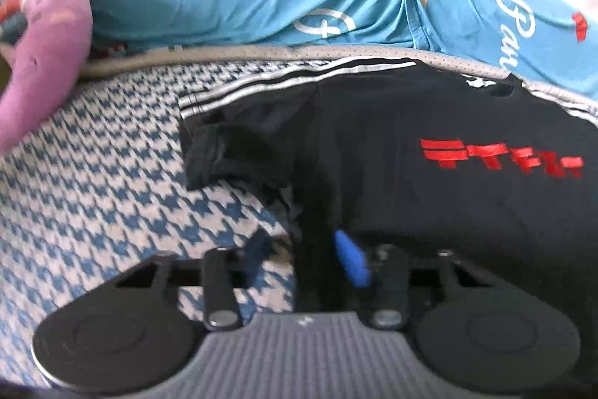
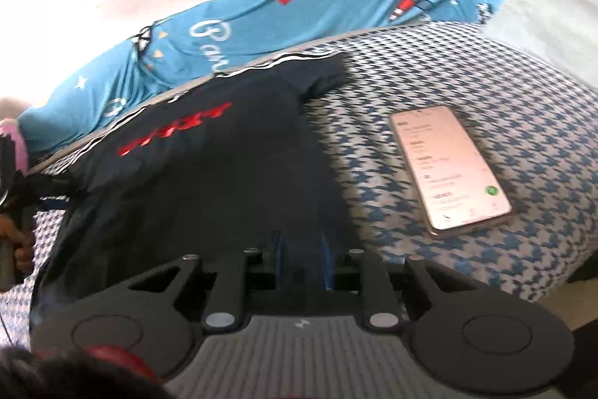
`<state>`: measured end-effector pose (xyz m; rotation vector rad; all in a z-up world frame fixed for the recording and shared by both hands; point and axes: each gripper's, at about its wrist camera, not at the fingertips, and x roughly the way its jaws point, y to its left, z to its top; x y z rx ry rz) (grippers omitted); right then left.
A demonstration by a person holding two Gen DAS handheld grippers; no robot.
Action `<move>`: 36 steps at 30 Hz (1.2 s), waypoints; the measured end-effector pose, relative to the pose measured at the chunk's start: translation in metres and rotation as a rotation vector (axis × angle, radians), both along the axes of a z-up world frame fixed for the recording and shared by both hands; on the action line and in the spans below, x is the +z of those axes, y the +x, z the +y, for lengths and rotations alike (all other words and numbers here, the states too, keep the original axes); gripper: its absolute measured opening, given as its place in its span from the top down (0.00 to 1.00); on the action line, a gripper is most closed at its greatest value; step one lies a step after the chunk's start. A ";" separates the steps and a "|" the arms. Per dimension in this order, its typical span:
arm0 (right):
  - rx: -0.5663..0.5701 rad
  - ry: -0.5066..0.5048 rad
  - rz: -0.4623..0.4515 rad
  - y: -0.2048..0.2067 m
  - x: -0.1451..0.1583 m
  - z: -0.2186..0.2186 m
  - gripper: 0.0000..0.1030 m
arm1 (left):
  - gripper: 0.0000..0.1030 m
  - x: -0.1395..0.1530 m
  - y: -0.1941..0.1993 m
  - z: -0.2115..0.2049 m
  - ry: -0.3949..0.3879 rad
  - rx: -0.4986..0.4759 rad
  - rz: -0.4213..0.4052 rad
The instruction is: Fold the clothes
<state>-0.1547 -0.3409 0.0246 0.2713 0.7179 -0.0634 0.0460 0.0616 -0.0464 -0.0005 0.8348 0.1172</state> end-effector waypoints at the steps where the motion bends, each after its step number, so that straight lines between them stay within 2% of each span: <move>1: -0.018 0.002 0.001 -0.001 0.000 -0.003 0.74 | 0.76 0.000 0.000 -0.003 0.033 0.002 -0.006; 3: -0.055 0.007 0.002 -0.003 0.000 -0.009 0.67 | 0.82 0.001 0.000 -0.007 0.100 0.011 -0.020; 7: -0.100 -0.001 0.017 -0.007 -0.002 -0.015 0.62 | 0.87 0.004 0.003 -0.007 0.221 0.063 -0.042; 8: -0.096 -0.003 0.026 -0.007 -0.003 -0.015 0.62 | 0.87 0.004 0.005 -0.002 0.229 0.084 -0.034; 12: -0.070 0.011 0.078 -0.002 -0.011 -0.015 0.59 | 0.87 0.004 0.007 0.025 0.090 0.111 0.008; 14: -0.066 0.020 0.106 0.002 -0.016 -0.014 0.59 | 0.85 0.007 0.003 0.027 0.069 0.089 0.006; 16: -0.064 0.022 0.121 0.005 -0.020 -0.012 0.66 | 0.82 0.011 -0.004 0.026 0.043 0.064 0.007; 17: -0.065 0.016 0.121 0.005 -0.021 -0.011 0.83 | 0.82 0.013 -0.008 0.025 0.030 0.054 0.006; 18: -0.068 0.011 0.115 0.004 -0.021 -0.011 0.90 | 0.81 0.015 -0.012 0.024 0.020 0.043 0.005; 20: -0.077 0.006 0.094 0.001 -0.018 -0.011 0.92 | 0.80 0.019 -0.021 0.019 0.025 0.017 -0.004; 21: -0.088 -0.015 0.079 -0.002 -0.016 -0.010 0.96 | 0.78 0.022 -0.026 0.018 0.024 0.003 -0.002; 24: -0.149 -0.082 0.035 -0.010 -0.008 -0.009 0.96 | 0.75 0.029 -0.041 0.016 -0.010 -0.038 0.018; 28: -0.234 -0.095 0.002 -0.017 0.000 -0.014 0.94 | 0.68 0.033 -0.060 0.010 -0.018 -0.089 0.035; 30: -0.237 -0.097 -0.038 -0.021 0.007 -0.015 0.91 | 0.56 0.035 -0.072 0.008 -0.026 -0.105 0.046; 34: -0.043 -0.078 -0.080 -0.020 0.013 0.007 0.90 | 0.44 0.037 -0.093 0.007 -0.048 -0.111 0.080; 36: 0.074 -0.049 -0.080 -0.019 0.014 0.021 0.90 | 0.30 0.039 -0.101 0.008 -0.068 -0.104 0.090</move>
